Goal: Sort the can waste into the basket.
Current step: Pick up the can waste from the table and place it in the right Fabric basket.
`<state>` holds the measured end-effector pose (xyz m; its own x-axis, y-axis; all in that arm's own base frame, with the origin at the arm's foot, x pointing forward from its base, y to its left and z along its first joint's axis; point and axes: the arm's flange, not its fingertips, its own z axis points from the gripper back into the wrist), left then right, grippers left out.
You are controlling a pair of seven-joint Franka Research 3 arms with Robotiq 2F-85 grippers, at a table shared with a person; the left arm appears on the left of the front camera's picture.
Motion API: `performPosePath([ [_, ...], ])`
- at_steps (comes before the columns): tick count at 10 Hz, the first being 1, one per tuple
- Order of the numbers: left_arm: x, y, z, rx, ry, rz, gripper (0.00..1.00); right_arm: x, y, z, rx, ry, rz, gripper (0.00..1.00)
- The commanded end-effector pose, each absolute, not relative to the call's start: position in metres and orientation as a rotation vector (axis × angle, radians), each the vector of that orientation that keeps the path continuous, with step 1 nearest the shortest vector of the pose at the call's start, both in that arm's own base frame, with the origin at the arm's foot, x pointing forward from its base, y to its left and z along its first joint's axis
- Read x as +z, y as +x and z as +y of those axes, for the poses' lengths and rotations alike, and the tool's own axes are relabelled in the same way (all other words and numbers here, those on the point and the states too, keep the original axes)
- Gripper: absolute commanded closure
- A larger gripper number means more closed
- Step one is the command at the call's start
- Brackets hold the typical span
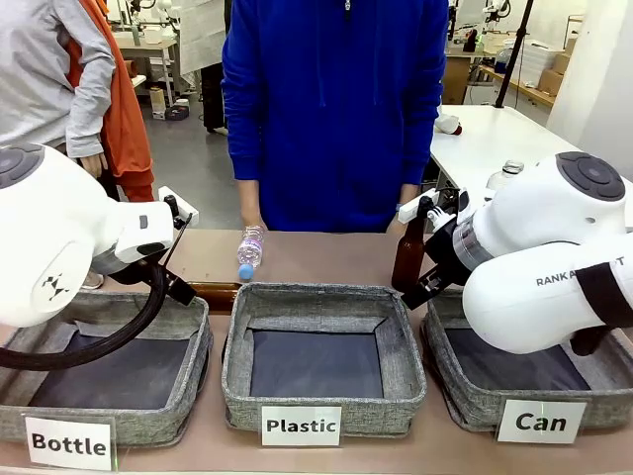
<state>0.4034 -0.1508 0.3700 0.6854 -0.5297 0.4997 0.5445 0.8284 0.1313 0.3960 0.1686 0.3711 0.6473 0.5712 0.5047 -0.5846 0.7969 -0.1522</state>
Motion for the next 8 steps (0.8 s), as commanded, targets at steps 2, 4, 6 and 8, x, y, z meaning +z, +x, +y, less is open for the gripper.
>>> performPosePath([
  [2, 0.37, 0.403, -0.151, -0.602, -0.029, -0.551, 0.0, 0.371, 0.396, 0.169, 0.657, 0.025, -0.565, 0.0],
  [4, 0.42, 0.372, -0.139, -0.764, -0.248, -0.516, 0.0, 0.43, 0.379, 0.148, 0.667, 0.092, -0.54, 0.0],
  [6, 0.485, 0.316, -0.11, -0.695, -0.391, -0.402, 0.0, 0.503, 0.336, 0.105, 0.565, 0.196, -0.511, 0.0],
  [8, 0.501, 0.298, -0.049, -0.658, -0.577, -0.391, 0.0, 0.539, 0.3, 0.033, 0.479, 0.46, -0.479, 0.0],
])
